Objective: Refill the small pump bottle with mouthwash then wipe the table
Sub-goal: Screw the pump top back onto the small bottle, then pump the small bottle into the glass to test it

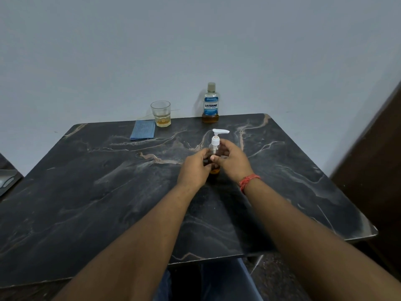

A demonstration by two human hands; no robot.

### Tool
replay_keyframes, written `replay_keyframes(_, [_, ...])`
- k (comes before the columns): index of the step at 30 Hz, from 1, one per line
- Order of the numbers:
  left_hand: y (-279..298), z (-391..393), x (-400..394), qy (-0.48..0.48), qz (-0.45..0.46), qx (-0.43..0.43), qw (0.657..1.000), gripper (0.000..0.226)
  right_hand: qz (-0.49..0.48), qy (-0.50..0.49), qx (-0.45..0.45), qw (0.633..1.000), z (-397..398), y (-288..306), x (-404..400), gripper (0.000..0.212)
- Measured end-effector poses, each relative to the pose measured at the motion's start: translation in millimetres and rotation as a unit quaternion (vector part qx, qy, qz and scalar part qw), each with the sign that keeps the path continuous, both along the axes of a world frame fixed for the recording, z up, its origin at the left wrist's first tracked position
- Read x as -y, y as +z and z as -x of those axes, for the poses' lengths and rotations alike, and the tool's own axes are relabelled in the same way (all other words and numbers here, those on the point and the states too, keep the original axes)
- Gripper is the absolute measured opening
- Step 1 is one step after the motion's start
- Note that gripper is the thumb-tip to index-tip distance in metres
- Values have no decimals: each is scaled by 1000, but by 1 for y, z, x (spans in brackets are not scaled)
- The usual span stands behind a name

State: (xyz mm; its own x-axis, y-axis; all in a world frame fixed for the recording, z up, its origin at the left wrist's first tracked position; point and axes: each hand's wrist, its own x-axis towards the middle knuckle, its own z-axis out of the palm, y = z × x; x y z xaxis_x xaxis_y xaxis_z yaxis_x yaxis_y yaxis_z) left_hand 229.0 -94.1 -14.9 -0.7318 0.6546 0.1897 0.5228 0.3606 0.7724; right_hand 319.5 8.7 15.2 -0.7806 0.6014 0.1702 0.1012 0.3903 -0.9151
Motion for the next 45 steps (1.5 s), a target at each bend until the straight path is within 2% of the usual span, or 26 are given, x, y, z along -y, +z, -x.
replay_keyframes(5, [2,3,18,24,17,-15,999,62,-11,-53,16,998,-8,-2,6,73])
replay_keyframes(7, [5,6,32,44,31,-37,998,61,-27,-118,11,993,-11,-4,11,69])
replay_keyframes(10, [14,7,57,57,57,-79,994,60,-89,-198,0,976,-20,-5,30,47])
replay_keyframes(13, [19,13,84,84,64,-90,990,61,-102,-151,-20,983,-18,-6,59,36])
replay_keyframes(17, [15,35,113,100,80,-112,985,64,-97,-28,-2,995,5,-6,90,49])
replay_keyframes(21, [20,56,134,129,63,-72,987,65,-77,23,43,996,38,3,103,61])
replay_keyframes(27, [27,92,133,143,27,-9,989,68,-16,6,79,997,96,15,95,61])
replay_keyframes(37, [27,182,68,132,3,64,989,70,65,-42,98,992,214,1,43,59])
replay_keyframes(42, [20,240,21,124,-66,130,982,76,90,-65,76,991,274,-15,16,58])
replay_keyframes(45, [17,267,0,128,-63,154,978,76,116,-85,57,988,301,-20,3,59])
